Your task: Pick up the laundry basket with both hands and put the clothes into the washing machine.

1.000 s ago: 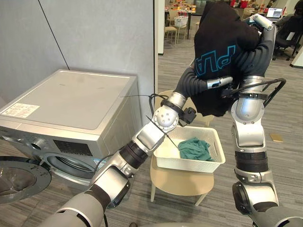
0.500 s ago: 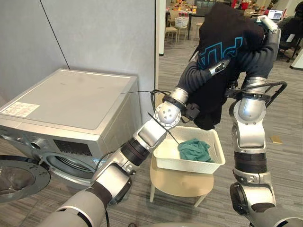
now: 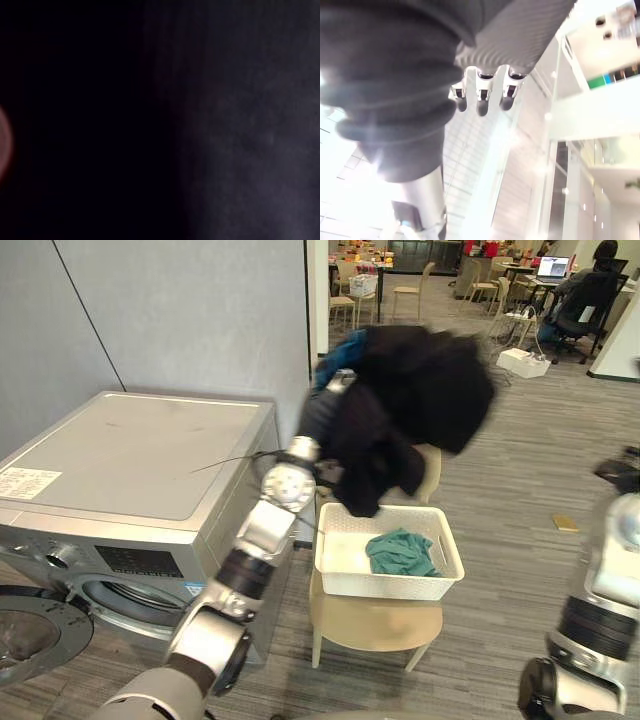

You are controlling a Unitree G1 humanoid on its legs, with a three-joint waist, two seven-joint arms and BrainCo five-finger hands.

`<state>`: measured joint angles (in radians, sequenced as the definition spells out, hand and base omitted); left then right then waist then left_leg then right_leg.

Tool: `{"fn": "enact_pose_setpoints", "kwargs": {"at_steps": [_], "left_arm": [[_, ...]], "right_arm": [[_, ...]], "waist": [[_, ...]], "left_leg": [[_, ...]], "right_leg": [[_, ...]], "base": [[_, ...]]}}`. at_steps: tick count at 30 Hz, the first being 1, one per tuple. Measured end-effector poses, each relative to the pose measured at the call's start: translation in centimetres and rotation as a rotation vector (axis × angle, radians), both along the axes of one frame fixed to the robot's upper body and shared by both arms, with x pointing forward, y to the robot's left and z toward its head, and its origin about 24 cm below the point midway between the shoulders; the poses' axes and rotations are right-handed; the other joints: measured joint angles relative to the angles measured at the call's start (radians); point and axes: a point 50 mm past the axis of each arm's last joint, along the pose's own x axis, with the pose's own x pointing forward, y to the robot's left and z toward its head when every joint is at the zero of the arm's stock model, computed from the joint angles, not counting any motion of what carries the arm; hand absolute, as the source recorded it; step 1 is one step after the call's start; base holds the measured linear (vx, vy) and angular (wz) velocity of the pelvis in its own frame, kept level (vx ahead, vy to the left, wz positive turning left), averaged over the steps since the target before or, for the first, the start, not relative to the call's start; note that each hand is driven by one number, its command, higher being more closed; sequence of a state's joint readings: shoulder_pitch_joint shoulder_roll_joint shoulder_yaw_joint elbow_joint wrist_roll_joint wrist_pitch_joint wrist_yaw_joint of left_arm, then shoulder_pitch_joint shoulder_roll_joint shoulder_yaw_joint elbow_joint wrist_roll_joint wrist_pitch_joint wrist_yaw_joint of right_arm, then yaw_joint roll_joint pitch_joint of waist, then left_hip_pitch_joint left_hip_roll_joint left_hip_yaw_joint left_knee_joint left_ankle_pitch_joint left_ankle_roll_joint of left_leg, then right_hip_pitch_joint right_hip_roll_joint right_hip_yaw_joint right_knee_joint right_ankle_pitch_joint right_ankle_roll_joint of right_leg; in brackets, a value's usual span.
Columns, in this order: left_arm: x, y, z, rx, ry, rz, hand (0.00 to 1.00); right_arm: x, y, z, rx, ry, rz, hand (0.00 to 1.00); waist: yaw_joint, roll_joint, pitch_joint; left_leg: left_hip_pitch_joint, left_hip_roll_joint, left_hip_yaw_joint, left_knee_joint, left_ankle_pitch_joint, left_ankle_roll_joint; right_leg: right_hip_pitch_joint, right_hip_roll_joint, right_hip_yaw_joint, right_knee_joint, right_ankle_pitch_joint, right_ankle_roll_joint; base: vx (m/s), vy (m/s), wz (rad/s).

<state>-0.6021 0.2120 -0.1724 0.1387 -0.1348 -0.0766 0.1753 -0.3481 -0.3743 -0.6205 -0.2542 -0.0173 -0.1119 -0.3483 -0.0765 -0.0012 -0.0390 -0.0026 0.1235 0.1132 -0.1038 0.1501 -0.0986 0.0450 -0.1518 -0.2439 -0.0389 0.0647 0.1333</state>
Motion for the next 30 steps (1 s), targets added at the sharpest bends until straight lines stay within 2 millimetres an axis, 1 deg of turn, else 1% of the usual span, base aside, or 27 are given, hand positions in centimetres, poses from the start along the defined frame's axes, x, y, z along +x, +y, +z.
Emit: {"fn": "enact_pose_setpoints", "kwargs": {"at_steps": [2,3,4,5,6,7,9,10,11,13,14,15,16,17,18,19,20,21,22,23,24,25,26,27,28,29,30], "left_arm": [[-1.3,5.8,0.1,-0.041,-0.03,0.175,1.0],[-1.9,7.2,0.2,-0.048,-0.045,0.22,1.0],[-3.1,9.6,0.5,-0.058,-0.079,0.304,1.0],[-4.4,11.4,0.8,-0.066,-0.111,0.373,1.0],[-5.9,13.5,1.2,-0.069,-0.152,0.465,1.0],[-6.8,14.5,1.2,-0.07,-0.171,0.518,1.0],[-10.0,17.5,0.7,-0.066,-0.205,0.689,1.0],[-12.0,19.2,-0.2,-0.051,-0.199,0.807,1.0],[-13.1,20.0,-0.8,-0.045,-0.186,0.866,1.0],[-17.6,22.9,-4.1,-0.04,-0.066,1.109,1.0],[-19.4,23.7,-5.4,-0.036,-0.008,1.189,1.0],[-20.6,24.0,-6.3,-0.039,0.033,1.236,1.0],[-23.1,24.3,-8.3,-0.055,0.124,1.331,1.0],[-24.6,24.3,-9.3,-0.06,0.18,1.375,1.0],[-25.6,24.2,-10.0,-0.065,0.218,1.403,1.0],[-27.1,24.0,-11.4,-0.086,0.285,1.456,1.0],[-28.3,23.8,-13.1,-0.111,0.367,1.492,1.0],[-28.7,23.8,-14.1,-0.129,0.413,1.508,1.0],[-29.2,23.5,-16.3,-0.185,0.515,1.522,1.0],[-29.6,22.8,-19.0,-0.254,0.637,1.521,1.0],[-30.0,22.4,-20.4,-0.286,0.701,1.52,1.0],[-30.2,21.2,-23.2,-0.349,0.841,1.476,1.0],[-30.5,20.4,-24.7,-0.377,0.916,1.45,1.0],[-31.5,18.8,-27.5,-0.448,1.072,1.414,1.0],[-32.5,17.2,-29.6,-0.498,1.207,1.371,1.0],[-32.9,16.3,-30.6,-0.523,1.269,1.342,1.0],[-33.4,15.0,-32.2,-0.567,1.381,1.289,1.0]], "right_arm": [[-2.3,-2.4,-0.4,-0.015,0.033,-0.123,0.0],[-2.8,-2.9,-0.5,-0.014,0.041,-0.146,0.0],[-3.7,-3.7,-0.9,-0.012,0.062,-0.189,0.0],[-4.4,-4.3,-1.4,-0.006,0.086,-0.221,0.0],[-5.1,-5.2,-2.5,0.01,0.139,-0.256,0.0],[-5.4,-5.7,-3.2,0.024,0.175,-0.273,0.0],[-7.1,-7.3,-6.7,0.118,0.292,-0.344,0.0],[-8.6,-8.0,-9.2,0.195,0.358,-0.392,0.0],[-9.4,-8.3,-10.5,0.236,0.395,-0.419,0.0],[-13.9,-9.0,-15.9,0.422,0.543,-0.534,0.0],[-15.8,-8.7,-17.8,0.497,0.589,-0.581,0.0],[-17.2,-8.4,-18.8,0.545,0.614,-0.615,0.0],[-20.2,-7.2,-21.0,0.653,0.646,-0.669,0.0],[-21.8,-6.2,-22.1,0.71,0.664,-0.689,0.0],[-22.5,-5.5,-22.7,0.742,0.679,-0.694,0.0],[-23.4,-4.3,-24.0,0.809,0.696,-0.681,0.0],[-23.5,-3.5,-24.9,0.845,0.737,-0.645,0.0],[-23.4,-3.0,-25.4,0.868,0.741,-0.622,0.0],[-23.1,-2.1,-26.7,0.935,0.747,-0.565,0.0],[-22.7,-1.4,-28.3,0.998,0.774,-0.516,0.0],[-22.7,-1.0,-29.1,1.029,0.796,-0.5,0.0],[-23.1,0.0,-30.9,1.097,0.851,-0.475,0.0],[-23.3,0.5,-31.8,1.134,0.875,-0.461,0.0],[-23.5,1.9,-33.9,1.228,0.935,-0.422,0.0],[-24.1,3.7,-36.0,1.334,1.011,-0.381,0.0],[-24.4,4.5,-37.0,1.392,1.031,-0.372,0.0],[-25.5,6.4,-38.6,1.515,1.077,-0.368,0.0]], "waist": [[-0.003,0.001,0.0],[-0.005,0.001,-0.001],[-0.005,0.001,-0.001],[-0.005,0.001,-0.002],[-0.002,0.0,-0.004],[0.001,0.0,-0.01],[0.006,-0.001,-0.032],[0.009,0.001,-0.045],[0.01,0.003,-0.05],[0.014,0.014,-0.059],[0.017,0.016,-0.06],[0.02,0.017,-0.061],[0.035,0.019,-0.062],[0.039,0.017,-0.06],[0.041,0.018,-0.061],[0.041,0.028,-0.06],[0.042,0.024,-0.064],[0.044,0.029,-0.061],[0.049,0.028,-0.06],[0.052,0.024,-0.06],[0.051,0.015,-0.06],[0.057,-0.01,-0.067],[0.066,-0.003,-0.062],[0.071,0.0,-0.055],[0.071,-0.012,-0.059],[0.069,-0.02,-0.061],[0.058,-0.073,-0.073]], "left_leg": [[0.001,0.001,0.004,0.0,-0.004,-0.004],[0.001,0.001,0.005,0.0,-0.005,-0.005],[0.001,0.002,0.007,0.0,-0.006,-0.005],[0.001,0.002,0.009,0.0,-0.007,-0.006],[0.001,0.002,0.011,0.0,-0.009,-0.005],[0.001,0.002,0.012,0.0,-0.01,-0.005],[0.002,0.001,0.014,0.0,-0.016,-0.005],[0.001,0.001,0.014,0.0,-0.022,-0.01],[0.001,0.001,0.014,0.0,-0.023,-0.009],[0.0,0.0,0.012,0.0,-0.035,-0.011],[0.0,0.0,0.012,0.0,-0.038,-0.011],[0.001,0.0,0.012,0.0,-0.041,-0.009],[0.004,0.0,0.016,0.0,-0.044,-0.005],[0.007,0.001,0.022,0.0,-0.047,-0.004],[0.013,0.002,0.028,0.0,-0.05,-0.003],[0.018,0.004,0.037,0.0,-0.053,-0.004],[0.025,0.006,0.059,0.0,-0.053,-0.003],[0.028,0.01,0.077,0.0,-0.053,-0.003],[0.03,0.018,0.113,0.0,-0.054,-0.004],[0.031,0.023,0.146,0.0,-0.062,-0.015],[0.033,0.022,0.163,0.003,-0.066,-0.02],[0.027,0.021,0.198,0.069,-0.069,-0.003],[0.013,0.033,0.204,0.125,-0.088,0.009],[0.009,0.032,0.22,0.129,-0.124,0.003],[0.015,0.019,0.233,0.101,-0.129,-0.004],[0.019,0.007,0.242,0.067,-0.133,-0.011],[0.027,-0.035,0.254,0.069,-0.137,0.007]], "right_leg": [[-0.002,0.001,0.002,-0.001,0.0,0.0],[-0.003,0.001,0.003,-0.001,0.0,0.0],[-0.005,0.001,0.005,-0.001,0.0,0.0],[-0.006,0.001,0.006,-0.001,0.0,0.0],[-0.009,0.001,0.007,-0.001,0.001,-0.001],[-0.013,0.0,0.007,-0.001,0.0,-0.001],[-0.014,0.0,0.011,-0.002,-0.002,-0.005],[-0.013,-0.001,0.009,-0.001,-0.008,-0.008],[-0.013,-0.001,0.008,-0.001,-0.01,-0.007],[-0.009,-0.003,0.001,0.0,-0.018,-0.006],[-0.007,-0.004,0.0,-0.001,-0.019,-0.005],[-0.007,-0.004,-0.001,0.0,-0.021,-0.005],[-0.002,-0.004,-0.002,0.001,-0.023,-0.004],[0.005,-0.005,-0.002,0.001,-0.025,-0.002],[0.008,-0.006,-0.002,0.002,-0.027,-0.001],[0.014,-0.007,-0.003,0.002,-0.029,0.001],[0.016,-0.009,-0.004,0.002,-0.031,0.003],[0.017,-0.009,-0.004,0.001,-0.031,0.003],[0.017,-0.008,-0.005,0.001,-0.032,0.003],[0.018,-0.011,-0.007,-0.002,-0.032,0.003],[0.018,-0.025,-0.008,-0.007,-0.032,0.002],[0.022,-0.044,-0.007,-0.014,-0.032,0.002],[0.022,-0.043,-0.007,-0.008,-0.032,0.004],[0.024,-0.047,-0.005,0.004,-0.032,0.006],[0.022,-0.057,-0.01,0.003,-0.034,0.005],[0.013,-0.064,-0.012,0.003,-0.036,0.001],[-0.026,-0.117,-0.013,0.003,-0.038,-0.008]], "base": [[0.01,-0.01,-0.05],[0.01,-0.011,-0.06],[0.01,-0.011,-0.05],[0.01,-0.007,-0.05],[0.0,-0.001,-0.04],[0.0,-0.003,-0.06],[0.01,-0.002,-0.02],[0.0,0.0,0.0],[0.02,-0.004,0.07],[0.0,0.002,0.09],[0.0,0.003,0.06],[0.0,0.0,0.0],[0.0,0.0,0.0],[-0.02,-0.005,-0.05],[-0.04,-0.001,-0.07],[-0.06,0.006,-0.09],[-0.06,0.008,-0.09],[-0.07,0.009,-0.1],[-0.08,0.01,-0.05],[-0.08,0.019,0.02],[-0.01,0.059,0.06],[0.03,0.051,0.01],[0.02,0.036,-0.08],[-0.03,0.034,-0.06],[-0.05,0.054,0.02],[0.0,0.117,0.14],[0.05,0.096,-0.04]]}}
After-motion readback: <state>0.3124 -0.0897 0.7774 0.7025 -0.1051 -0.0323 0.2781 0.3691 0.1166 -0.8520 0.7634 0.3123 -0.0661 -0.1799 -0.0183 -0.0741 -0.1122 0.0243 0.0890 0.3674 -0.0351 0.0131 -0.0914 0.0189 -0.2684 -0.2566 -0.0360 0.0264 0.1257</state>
